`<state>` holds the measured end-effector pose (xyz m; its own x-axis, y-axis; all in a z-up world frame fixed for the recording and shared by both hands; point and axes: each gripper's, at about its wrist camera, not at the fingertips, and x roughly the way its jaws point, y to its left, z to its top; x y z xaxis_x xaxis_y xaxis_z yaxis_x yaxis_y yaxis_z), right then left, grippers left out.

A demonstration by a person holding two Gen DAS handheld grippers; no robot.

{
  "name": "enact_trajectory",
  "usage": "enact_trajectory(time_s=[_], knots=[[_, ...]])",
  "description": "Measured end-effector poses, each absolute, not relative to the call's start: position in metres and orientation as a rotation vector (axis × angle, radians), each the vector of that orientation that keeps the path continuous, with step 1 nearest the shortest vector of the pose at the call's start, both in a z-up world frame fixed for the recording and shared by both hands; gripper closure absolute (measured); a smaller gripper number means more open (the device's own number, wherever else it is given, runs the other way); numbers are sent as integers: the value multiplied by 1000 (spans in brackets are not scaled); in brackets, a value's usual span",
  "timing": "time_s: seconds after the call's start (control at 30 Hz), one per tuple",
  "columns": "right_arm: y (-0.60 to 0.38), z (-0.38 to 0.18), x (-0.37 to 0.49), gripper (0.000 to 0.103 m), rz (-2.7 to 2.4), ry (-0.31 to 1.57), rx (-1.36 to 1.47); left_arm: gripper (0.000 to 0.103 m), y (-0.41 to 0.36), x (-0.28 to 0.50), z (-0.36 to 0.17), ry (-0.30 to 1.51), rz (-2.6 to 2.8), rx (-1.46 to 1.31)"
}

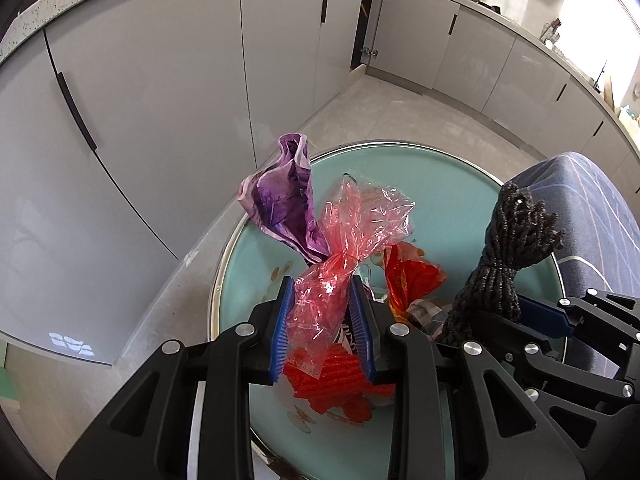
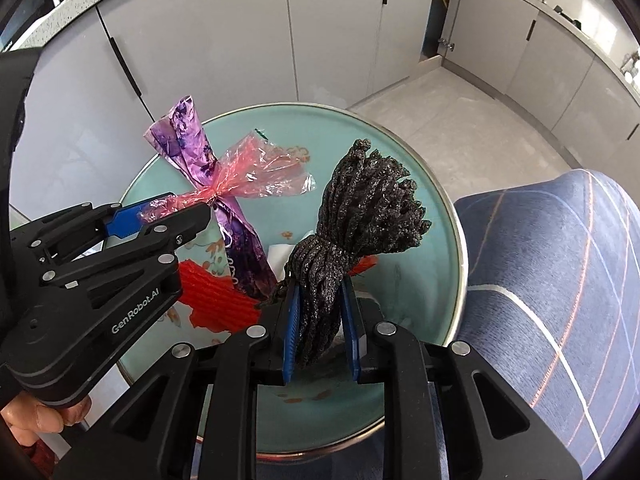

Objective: Collect trash
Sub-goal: 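Open both tools to drop the pink bag and black mesh into the bucket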

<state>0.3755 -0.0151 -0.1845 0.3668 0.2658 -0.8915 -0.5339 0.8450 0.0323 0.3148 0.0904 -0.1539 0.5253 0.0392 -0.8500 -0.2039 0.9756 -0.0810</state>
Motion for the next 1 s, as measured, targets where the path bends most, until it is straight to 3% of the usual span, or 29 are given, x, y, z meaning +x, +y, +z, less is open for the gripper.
enact_trajectory(time_s=[0.1,0.17,0.2,0.23,1.0], knots=[[-14,-187,381,82,531,1085,-276,75,93,316,-156,1012,147,-181],[-15,-186,383,69,553,1080,-265,75,95,315,-156,1009,148,-185],[-17,-184,384,50,549,1073,-260,75,95,315,-156,1008,150,-183],[-20,-182,382,48,537,1051,-258,75,96,315,-157,1008,149,-181],[-64,-146,361,49,369,961,-98,74,61,326,-169,1035,149,-70]])
